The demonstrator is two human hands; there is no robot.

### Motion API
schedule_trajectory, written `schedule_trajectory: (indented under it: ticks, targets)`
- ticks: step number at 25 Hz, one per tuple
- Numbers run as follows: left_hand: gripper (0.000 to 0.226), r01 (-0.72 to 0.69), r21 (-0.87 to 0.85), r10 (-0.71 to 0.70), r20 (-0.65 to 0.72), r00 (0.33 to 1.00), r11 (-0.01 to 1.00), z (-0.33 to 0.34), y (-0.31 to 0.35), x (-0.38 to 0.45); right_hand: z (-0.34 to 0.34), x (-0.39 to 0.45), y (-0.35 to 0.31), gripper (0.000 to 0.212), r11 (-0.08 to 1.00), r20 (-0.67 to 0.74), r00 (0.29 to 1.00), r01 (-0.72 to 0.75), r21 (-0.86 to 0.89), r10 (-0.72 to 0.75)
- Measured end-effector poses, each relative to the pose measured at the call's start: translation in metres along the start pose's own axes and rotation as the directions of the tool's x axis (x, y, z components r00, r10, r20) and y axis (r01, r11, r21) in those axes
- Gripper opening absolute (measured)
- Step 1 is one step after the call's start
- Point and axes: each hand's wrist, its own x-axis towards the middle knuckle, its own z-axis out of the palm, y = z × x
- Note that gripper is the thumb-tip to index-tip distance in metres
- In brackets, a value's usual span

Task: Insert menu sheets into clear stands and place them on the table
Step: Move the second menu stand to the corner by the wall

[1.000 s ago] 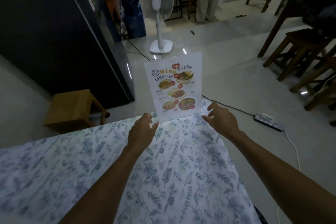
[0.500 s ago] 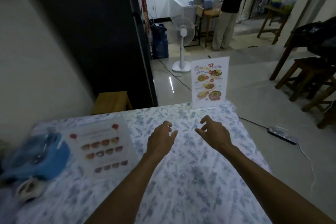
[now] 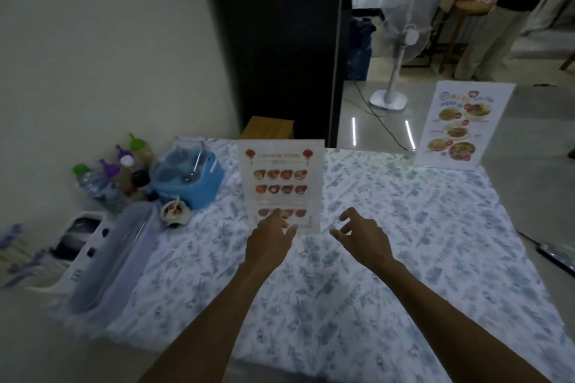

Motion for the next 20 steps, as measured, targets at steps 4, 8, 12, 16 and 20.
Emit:
schedule_trajectory:
  ticks: [4, 8, 12, 16, 20]
  targets:
    - [0.035, 0.066, -0.038, -0.068, -0.042, 0.997, 0.997, -0.013, -0.043, 0.003, 0.034, 0.011, -0.010, 0.039, 1.000, 0.076, 0.997, -0.001, -0.008, 0.001]
    - [0.034, 0.195, -0.038, -0.198, -0.074, 0.978, 0.980, -0.024, -0.073, 0.030, 0.066, 0.036, -0.003, 0.059, 0.990, 0.075, 0.989, -0.129, 0.060, 0.124]
    - [0.046, 0.262, 0.007, -0.260, -0.086, 0.962, 0.965, -0.027, -0.090, 0.068, 0.087, 0.068, 0.009, 0.073, 0.973, 0.100, 0.979, -0.192, 0.126, 0.180]
    - [0.056, 0.265, -0.006, -0.265, -0.031, 0.964, 0.964, -0.017, -0.094, 0.104, 0.099, 0.099, 0.019, 0.040, 0.960, 0.163, 0.982, -0.131, 0.247, 0.092]
    - [0.055, 0.162, -0.124, -0.162, 0.011, 0.987, 0.979, -0.010, -0.089, 0.125, 0.102, 0.111, 0.024, 0.029, 0.973, 0.187, 0.981, -0.084, 0.214, 0.044]
